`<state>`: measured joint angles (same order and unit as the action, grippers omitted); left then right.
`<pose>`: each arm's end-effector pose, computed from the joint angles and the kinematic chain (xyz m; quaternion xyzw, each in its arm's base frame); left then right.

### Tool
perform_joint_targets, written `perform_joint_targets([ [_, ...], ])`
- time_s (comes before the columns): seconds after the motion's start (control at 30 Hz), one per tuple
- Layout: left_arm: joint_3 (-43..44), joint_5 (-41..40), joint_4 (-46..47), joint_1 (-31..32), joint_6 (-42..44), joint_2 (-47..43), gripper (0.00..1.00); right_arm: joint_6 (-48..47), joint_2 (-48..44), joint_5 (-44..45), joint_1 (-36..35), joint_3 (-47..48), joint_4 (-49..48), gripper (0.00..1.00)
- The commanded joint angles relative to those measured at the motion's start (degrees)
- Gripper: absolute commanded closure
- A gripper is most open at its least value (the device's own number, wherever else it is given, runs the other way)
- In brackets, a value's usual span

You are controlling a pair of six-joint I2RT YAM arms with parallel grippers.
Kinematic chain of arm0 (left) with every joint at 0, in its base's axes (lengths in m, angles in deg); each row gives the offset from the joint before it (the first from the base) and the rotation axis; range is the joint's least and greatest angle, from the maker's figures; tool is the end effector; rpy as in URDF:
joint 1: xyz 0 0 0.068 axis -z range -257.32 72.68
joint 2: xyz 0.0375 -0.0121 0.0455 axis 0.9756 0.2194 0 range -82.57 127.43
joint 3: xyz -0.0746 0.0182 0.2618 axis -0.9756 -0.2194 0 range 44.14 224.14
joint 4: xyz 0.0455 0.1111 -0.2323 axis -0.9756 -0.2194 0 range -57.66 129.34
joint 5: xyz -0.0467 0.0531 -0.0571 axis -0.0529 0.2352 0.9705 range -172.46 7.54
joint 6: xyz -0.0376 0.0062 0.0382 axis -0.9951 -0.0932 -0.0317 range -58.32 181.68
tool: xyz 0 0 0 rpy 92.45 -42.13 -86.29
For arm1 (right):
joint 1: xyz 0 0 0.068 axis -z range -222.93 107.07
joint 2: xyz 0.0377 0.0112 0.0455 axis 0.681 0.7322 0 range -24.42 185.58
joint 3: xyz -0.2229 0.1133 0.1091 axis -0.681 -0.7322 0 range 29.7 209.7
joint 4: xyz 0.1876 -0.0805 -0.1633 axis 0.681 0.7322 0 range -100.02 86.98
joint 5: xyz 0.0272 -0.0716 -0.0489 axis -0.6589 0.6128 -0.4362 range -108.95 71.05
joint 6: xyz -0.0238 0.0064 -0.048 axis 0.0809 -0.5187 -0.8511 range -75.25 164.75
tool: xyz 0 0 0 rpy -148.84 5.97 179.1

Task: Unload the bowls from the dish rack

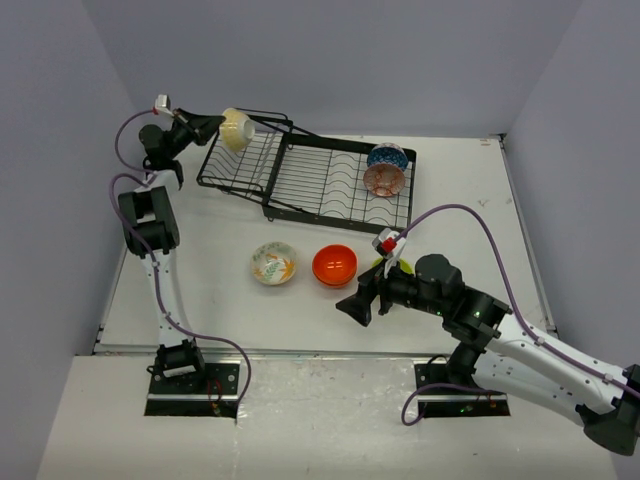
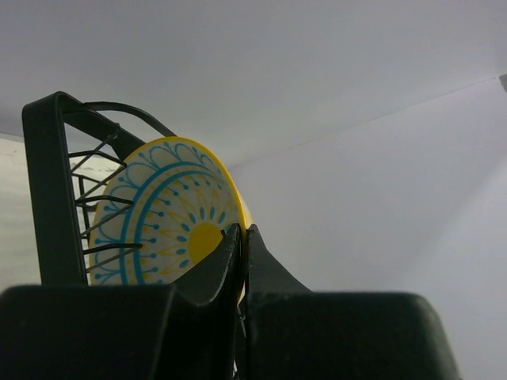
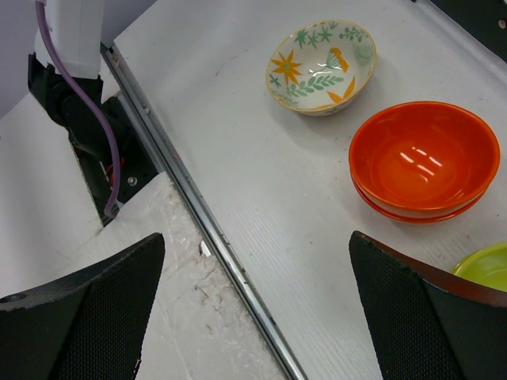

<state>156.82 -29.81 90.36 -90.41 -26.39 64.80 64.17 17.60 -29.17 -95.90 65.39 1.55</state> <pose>0.5614 0.1014 0.1925 -0.1897 0.6154 -0.6476 0.4074 0.1019 0.1456 0.2893 -0.2826 0.7559 0.4042 0.4305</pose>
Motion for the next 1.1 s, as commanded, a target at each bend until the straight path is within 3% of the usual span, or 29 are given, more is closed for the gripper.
perform_joint_targets([
  [0.0,0.25,-0.7,8.46,0.6,-6.13,1.6,1.0,-0.79,0.08,-1.03,-0.2,1.94,-1.55,0.01],
  [0.83,7.55,-1.75,14.72,2.71,-12.3,-3.05,1.0,-0.87,0.52,-0.77,-0.2,1.85,-1.82,0.01],
  [1.07,4.4,0.71,14.63,4.38,-7.04,-13.3,1.0,-0.35,-0.36,1.78,-0.2,1.41,-2.61,0.01],
])
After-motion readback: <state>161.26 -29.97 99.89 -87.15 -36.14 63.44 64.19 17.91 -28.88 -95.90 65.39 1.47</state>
